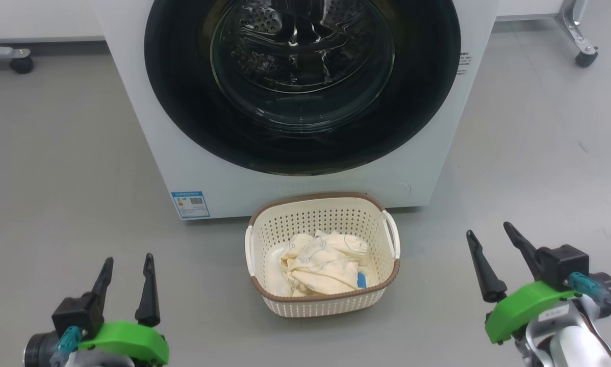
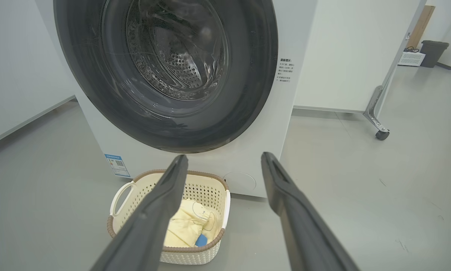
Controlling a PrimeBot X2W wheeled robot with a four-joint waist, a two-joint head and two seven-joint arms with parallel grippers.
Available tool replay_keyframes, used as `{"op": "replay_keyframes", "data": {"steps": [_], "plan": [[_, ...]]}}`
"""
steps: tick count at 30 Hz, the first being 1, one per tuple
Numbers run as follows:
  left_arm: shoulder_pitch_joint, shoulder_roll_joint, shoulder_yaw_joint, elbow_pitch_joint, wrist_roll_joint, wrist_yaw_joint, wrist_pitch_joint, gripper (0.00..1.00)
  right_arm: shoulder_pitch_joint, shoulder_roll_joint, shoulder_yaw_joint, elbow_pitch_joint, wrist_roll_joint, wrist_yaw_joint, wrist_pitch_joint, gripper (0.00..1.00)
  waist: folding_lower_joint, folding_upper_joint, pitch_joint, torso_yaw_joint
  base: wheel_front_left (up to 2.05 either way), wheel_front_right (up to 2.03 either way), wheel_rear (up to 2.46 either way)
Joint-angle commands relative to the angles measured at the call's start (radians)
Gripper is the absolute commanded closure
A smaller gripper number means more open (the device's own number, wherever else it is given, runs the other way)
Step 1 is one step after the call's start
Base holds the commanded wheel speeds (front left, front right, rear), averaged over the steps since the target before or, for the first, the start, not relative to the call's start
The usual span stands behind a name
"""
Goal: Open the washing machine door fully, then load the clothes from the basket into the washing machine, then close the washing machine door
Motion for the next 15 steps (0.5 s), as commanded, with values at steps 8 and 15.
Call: {"op": "replay_keyframes", "data": {"steps": [8, 15], "plan": [[-0.068, 0.031, 0.04, -0.017, 0.0, 0.021, -0.014, 0.0, -0.034, -0.01, 0.01, -0.034, -0.003, 0.012, -0.014, 0.0, 0.0, 0.0, 0.002, -0.004, 0.45, 0.45, -0.9], [-0.073, 0.032, 0.04, -0.015, 0.001, 0.023, -0.014, 0.0, -0.034, -0.006, 0.005, -0.034, -0.005, 0.012, -0.014, 0.0, 0.0, 0.0, 0.002, -0.007, 1.03, 1.03, -2.07]]}}
